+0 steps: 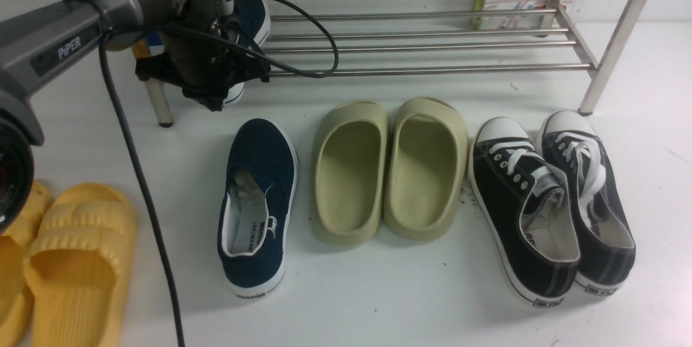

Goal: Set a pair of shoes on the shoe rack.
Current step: Use the left arm to put a shoe into the shoe rack

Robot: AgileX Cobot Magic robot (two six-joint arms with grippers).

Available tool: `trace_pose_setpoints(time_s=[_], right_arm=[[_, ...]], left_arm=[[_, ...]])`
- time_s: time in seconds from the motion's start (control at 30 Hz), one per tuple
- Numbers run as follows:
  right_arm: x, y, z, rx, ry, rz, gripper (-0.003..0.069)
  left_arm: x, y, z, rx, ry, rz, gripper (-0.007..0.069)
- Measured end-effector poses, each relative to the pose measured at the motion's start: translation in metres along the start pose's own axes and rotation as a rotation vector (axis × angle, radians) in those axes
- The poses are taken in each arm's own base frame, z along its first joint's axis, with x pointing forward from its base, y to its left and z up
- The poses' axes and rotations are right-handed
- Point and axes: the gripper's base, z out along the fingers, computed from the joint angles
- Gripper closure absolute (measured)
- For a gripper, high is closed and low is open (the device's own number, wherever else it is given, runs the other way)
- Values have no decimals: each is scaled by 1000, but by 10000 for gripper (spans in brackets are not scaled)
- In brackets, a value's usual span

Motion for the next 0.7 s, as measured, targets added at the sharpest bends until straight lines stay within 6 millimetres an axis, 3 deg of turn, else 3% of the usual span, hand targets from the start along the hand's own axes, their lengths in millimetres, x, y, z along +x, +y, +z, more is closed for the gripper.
trace_pose_setpoints(time_s=[0.5, 0.6, 0.7], right_arm=[[0, 0, 0, 0, 0, -1, 419], [0, 0, 0, 0, 0, -1, 419], [0, 0, 0, 1, 0, -2, 415]], left_arm=[[-6, -2, 0, 21, -67, -10, 634], [-6, -2, 0, 25, -63, -14, 585], [-5, -5, 0, 56, -48, -14, 490]])
